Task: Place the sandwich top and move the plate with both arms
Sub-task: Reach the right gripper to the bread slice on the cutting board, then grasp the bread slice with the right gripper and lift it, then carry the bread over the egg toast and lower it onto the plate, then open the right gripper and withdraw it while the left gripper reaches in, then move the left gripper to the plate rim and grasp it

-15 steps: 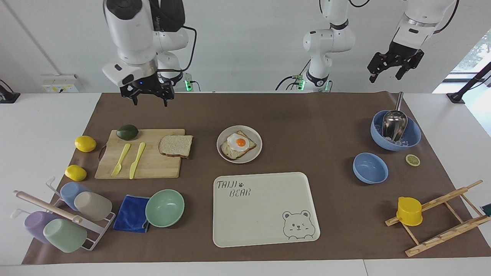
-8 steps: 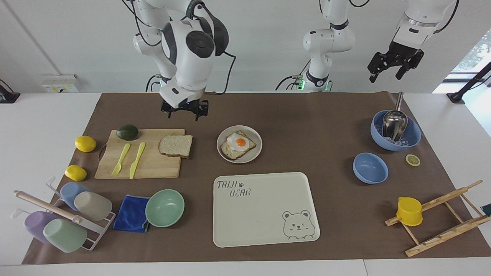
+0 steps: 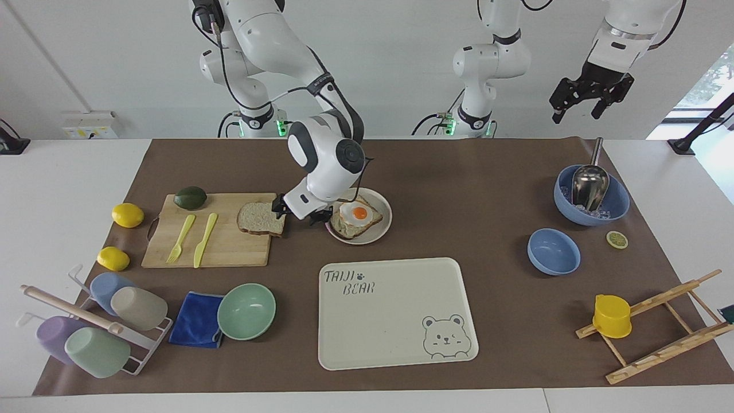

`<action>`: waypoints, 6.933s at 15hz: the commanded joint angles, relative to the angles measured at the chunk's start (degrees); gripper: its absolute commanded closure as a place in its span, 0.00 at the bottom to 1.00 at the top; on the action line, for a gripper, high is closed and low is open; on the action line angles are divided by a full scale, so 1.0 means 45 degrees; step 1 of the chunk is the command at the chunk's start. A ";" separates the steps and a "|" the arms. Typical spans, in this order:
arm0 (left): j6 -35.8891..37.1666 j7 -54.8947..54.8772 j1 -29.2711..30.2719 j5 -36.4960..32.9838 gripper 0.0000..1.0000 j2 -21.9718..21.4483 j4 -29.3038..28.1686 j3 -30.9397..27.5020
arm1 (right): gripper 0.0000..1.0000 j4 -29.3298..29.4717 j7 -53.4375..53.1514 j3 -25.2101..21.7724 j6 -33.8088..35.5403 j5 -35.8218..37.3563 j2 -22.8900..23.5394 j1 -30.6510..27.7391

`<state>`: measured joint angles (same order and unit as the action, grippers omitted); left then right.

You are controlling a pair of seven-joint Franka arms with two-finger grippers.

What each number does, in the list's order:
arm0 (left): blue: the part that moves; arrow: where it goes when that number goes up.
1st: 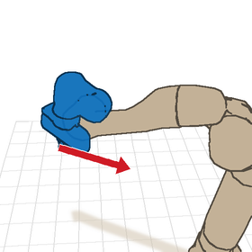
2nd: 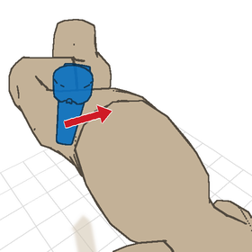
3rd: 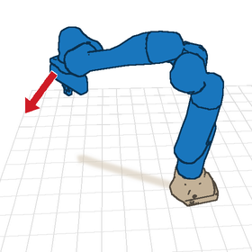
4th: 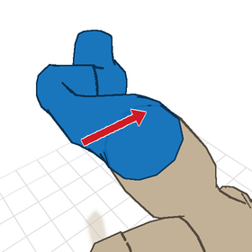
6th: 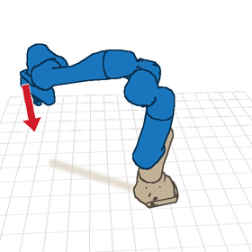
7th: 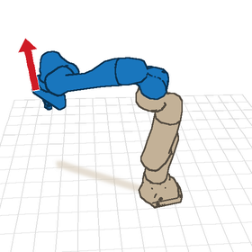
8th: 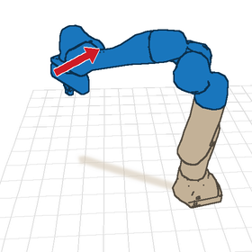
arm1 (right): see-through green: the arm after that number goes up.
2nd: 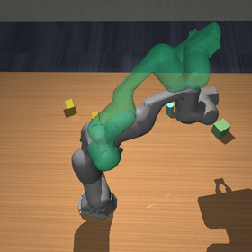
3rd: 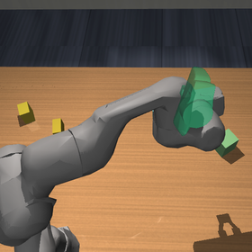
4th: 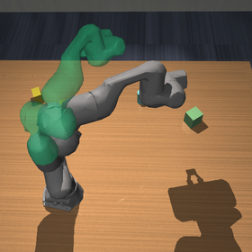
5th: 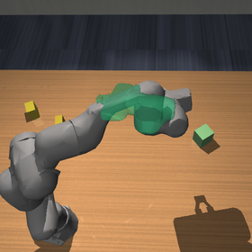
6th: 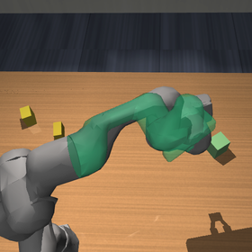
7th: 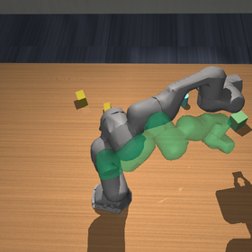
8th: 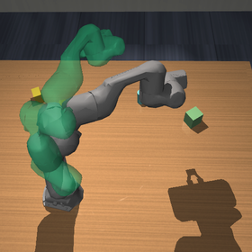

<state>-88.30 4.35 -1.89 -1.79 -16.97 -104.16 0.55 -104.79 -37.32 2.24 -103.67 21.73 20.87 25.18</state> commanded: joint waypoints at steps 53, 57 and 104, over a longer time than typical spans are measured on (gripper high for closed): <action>0.0248 -0.0127 0.0636 0.0047 0.00 -0.0232 0.0002 -0.0143 | 0.25 0.3599 -0.2429 0.2274 0.0500 0.0504 0.2336 0.2295; 0.0248 -0.0088 0.0636 0.0047 0.00 -0.0232 0.0002 -0.0143 | 0.00 0.4846 -0.2253 0.2255 0.1336 0.0426 0.2355 0.2081; -1.2760 0.5674 -0.8328 0.4383 0.61 0.6213 -0.4705 0.0072 | 0.00 0.2584 0.8489 -0.1847 0.4288 -0.5258 -0.5008 -0.5400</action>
<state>-144.34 30.15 -37.47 16.98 13.02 -122.90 1.78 -92.46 -0.39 -6.41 -84.34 -2.50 -0.98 1.51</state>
